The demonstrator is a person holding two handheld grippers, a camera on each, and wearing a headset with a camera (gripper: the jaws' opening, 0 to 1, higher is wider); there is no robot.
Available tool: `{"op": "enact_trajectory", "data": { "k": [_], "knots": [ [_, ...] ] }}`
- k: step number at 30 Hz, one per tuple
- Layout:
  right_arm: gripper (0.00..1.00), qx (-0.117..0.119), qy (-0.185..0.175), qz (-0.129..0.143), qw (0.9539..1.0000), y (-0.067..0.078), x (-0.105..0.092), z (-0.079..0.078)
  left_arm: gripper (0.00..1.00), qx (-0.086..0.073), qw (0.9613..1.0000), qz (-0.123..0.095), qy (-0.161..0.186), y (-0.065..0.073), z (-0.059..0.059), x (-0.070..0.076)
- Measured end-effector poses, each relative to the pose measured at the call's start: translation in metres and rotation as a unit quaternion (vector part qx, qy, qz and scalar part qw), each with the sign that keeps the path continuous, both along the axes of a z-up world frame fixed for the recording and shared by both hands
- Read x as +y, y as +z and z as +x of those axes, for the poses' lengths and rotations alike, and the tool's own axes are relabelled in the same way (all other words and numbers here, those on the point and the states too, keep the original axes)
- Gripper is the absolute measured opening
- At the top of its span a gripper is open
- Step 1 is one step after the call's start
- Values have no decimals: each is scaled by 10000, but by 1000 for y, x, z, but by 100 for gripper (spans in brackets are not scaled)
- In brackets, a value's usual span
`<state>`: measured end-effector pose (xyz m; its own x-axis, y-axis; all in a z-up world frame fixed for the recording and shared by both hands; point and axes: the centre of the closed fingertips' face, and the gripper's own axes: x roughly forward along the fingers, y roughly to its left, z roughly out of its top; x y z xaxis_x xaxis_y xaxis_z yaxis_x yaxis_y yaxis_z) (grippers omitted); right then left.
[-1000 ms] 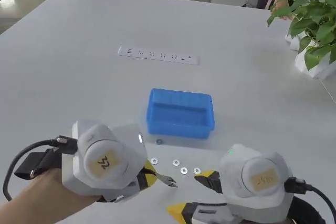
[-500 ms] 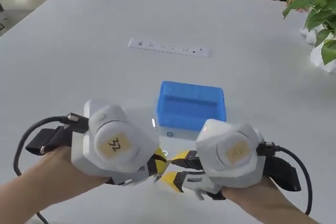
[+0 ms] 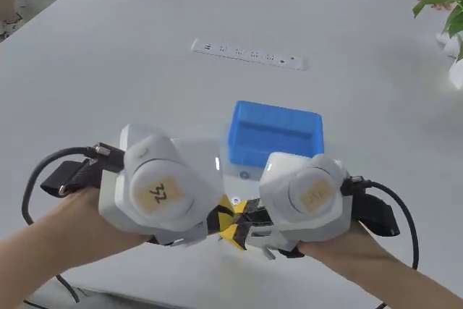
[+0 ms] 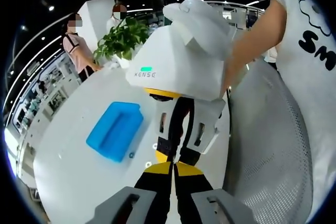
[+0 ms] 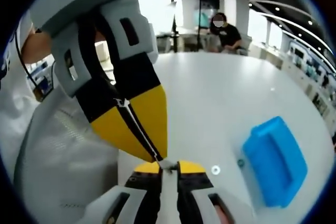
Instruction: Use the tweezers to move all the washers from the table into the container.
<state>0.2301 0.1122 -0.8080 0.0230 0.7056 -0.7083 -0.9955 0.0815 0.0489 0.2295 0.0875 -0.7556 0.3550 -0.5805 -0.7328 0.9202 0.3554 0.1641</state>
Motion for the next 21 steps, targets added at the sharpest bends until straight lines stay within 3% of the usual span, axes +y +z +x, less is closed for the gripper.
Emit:
{"op": "enact_trajectory", "data": {
  "k": [5, 7, 8, 9, 11, 14, 15, 18, 20, 21],
  "knots": [
    [5, -236, 289, -72, 9993, -2, 5, -1, 0, -62, 9998, -62, 186, 1, 1, 7],
    [4, -343, 319, -86, 9989, -2, 6, 0, 0, -100, 9989, -122, 436, 1, 4, 10],
    [4, -346, 321, -79, 9989, -2, 6, 0, 0, -44, 9978, -200, 624, 1, 4, 11],
    [4, -334, 323, -72, 9989, -2, 6, 0, 0, 78, 9957, -416, 829, 1, 3, 10],
    [3, -381, 252, -60, 9989, -1, 7, 2, 8, 217, 9917, -644, 1091, 0, 0, 11],
    [3, -345, 143, -22, 9993, -1, 6, 4, 15, 111, 9882, -677, 1372, -1, -1, 18],
    [3, -337, 106, -16, 9994, -1, 6, 4, 17, 50, 9852, -774, 1531, -1, -2, 21],
    [3, -338, -14, -17, 9994, -1, 4, 10, 26, 186, 9774, -950, 1881, -4, -10, 26],
    [3, -291, -159, 25, 9994, 0, 1, 16, 34, 145, 9760, -933, 1962, -5, -15, 30],
    [3, -264, -241, 47, 9993, 1, 0, 19, 35, 64, 9735, -908, 2099, -5, -17, 34]
  ]
}}
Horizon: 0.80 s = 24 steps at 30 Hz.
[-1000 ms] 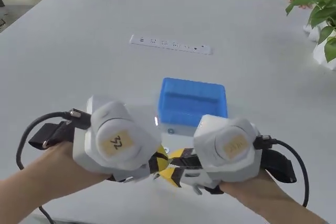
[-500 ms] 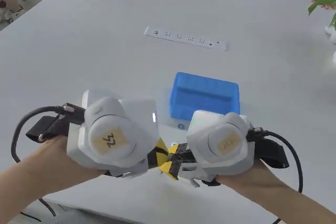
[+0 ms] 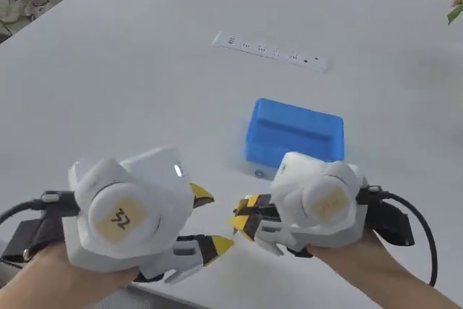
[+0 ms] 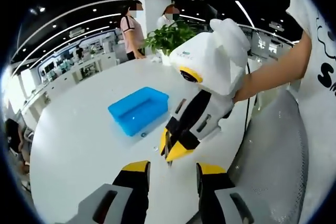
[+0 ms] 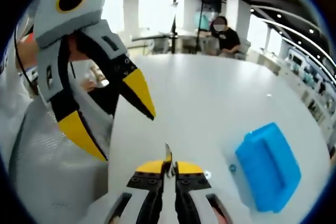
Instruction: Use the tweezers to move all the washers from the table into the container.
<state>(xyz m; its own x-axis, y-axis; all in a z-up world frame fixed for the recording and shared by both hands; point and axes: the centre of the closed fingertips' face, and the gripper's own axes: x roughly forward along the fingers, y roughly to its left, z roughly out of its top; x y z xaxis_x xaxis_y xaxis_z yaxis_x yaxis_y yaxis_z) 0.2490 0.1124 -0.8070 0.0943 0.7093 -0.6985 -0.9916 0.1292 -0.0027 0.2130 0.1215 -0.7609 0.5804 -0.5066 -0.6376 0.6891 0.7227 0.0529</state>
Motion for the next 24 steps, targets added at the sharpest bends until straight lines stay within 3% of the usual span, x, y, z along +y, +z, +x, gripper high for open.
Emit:
{"op": "enact_trajectory", "data": {
  "k": [4, 6, 8, 9, 12, 19, 21, 24],
  "knots": [
    [3, 128, -510, 292, 9982, 8, -5, 21, 49, -273, 9971, -360, 618, 9, 1, 8],
    [3, 163, -713, 413, 9965, 11, -8, 30, 53, -434, 9951, -411, 783, 13, 1, 12],
    [3, 208, -839, 453, 9952, 12, -12, 40, 62, -780, 9910, -377, 1025, 20, 5, 20],
    [4, 212, -854, 456, 9951, 12, -14, 43, 66, -812, 9899, -398, 1089, 21, 5, 21],
    [4, 275, -924, 473, 9942, 11, -16, 50, 77, -843, 9838, -801, 1361, 24, 9, 21],
    [4, 343, -982, 487, 9934, 8, -16, 54, 92, -937, 9832, -611, 1445, 17, 13, 24],
    [4, 317, -969, 469, 9937, 7, -16, 54, 93, -784, 9842, -595, 1473, 10, 12, 24],
    [4, 305, -954, 458, 9939, 6, -15, 56, 93, -695, 9860, -497, 1433, 4, 11, 23]
  ]
}}
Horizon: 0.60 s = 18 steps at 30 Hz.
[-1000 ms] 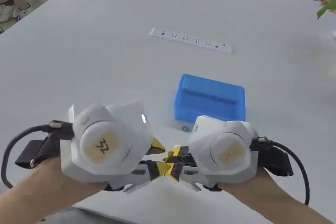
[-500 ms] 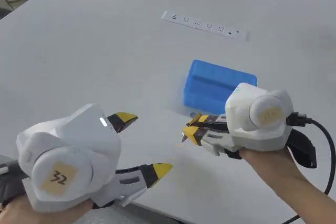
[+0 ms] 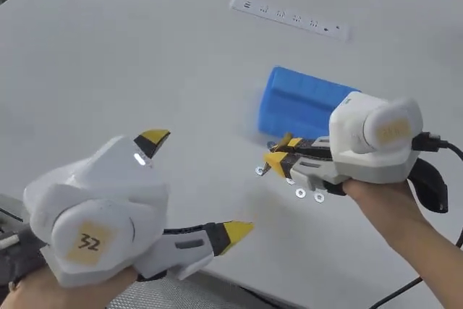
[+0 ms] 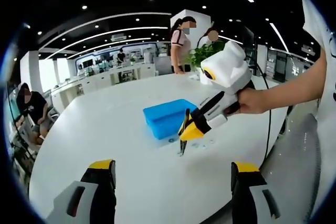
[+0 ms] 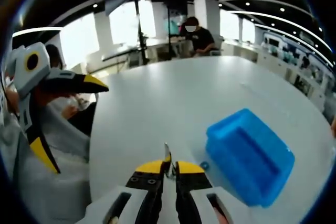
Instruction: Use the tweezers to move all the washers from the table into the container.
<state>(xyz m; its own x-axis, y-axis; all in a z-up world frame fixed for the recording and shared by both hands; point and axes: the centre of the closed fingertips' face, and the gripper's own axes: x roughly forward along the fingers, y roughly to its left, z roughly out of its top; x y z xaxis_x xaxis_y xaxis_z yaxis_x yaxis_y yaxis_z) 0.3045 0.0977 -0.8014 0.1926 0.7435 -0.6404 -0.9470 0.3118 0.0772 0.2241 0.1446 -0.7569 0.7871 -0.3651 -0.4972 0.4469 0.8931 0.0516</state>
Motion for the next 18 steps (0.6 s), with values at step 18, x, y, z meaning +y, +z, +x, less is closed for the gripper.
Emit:
{"op": "enact_trajectory", "data": {
  "k": [18],
  "knots": [
    [4, -63, -65, -26, 10000, -6, 3, 2, 92, 69, 9966, 757, -305, -16, -5, -5]
  ]
}}
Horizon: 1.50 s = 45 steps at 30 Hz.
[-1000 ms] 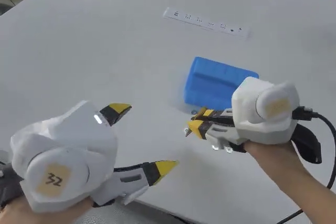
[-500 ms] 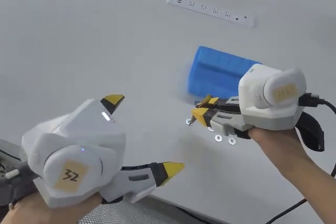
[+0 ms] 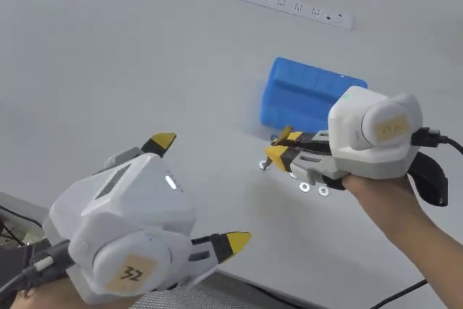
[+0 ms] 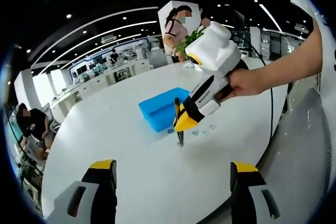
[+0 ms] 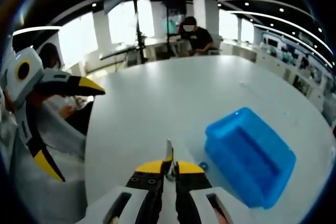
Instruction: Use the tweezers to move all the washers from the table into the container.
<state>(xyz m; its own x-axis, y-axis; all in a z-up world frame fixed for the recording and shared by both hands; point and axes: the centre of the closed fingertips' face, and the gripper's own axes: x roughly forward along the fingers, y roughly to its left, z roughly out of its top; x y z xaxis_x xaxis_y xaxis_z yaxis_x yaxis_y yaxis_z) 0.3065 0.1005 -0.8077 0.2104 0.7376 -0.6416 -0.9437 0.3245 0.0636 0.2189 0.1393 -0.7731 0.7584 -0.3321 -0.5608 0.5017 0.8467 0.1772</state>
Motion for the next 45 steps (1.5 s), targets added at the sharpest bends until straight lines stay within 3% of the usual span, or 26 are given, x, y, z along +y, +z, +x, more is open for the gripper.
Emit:
{"op": "enact_trajectory", "data": {
  "k": [3, 10, 12, 18, 22, 25, 34, 45],
  "knots": [
    [3, 30, -132, 54, 9999, 1, 1, -1, 92, 4, 10000, 71, -48, -1, -1, 0],
    [2, 100, -304, 64, 9995, 2, 0, 0, 93, 51, 10000, -7, -23, -1, -1, 0],
    [2, 110, -343, 72, 9993, 4, -2, 2, 92, -2, 10000, 20, -20, 1, 0, 1],
    [3, 26, -426, 163, 9990, 17, -8, 13, 92, -22, 10000, 70, -28, 0, 0, 2],
    [3, 149, -631, 436, 9969, 34, -6, 21, 92, 14, 9999, 99, -37, -1, 0, 3],
    [3, 7, -663, 456, 9968, 44, -5, 26, 93, 103, 9998, 111, -98, -5, -2, 1],
    [3, -391, -610, 533, 9959, 71, 4, 42, 93, 89, 9998, 195, -61, -6, -1, 4],
    [3, -722, -723, 530, 9934, 79, 7, 72, 93, 116, 9992, 378, -99, -10, -2, 5]
  ]
}}
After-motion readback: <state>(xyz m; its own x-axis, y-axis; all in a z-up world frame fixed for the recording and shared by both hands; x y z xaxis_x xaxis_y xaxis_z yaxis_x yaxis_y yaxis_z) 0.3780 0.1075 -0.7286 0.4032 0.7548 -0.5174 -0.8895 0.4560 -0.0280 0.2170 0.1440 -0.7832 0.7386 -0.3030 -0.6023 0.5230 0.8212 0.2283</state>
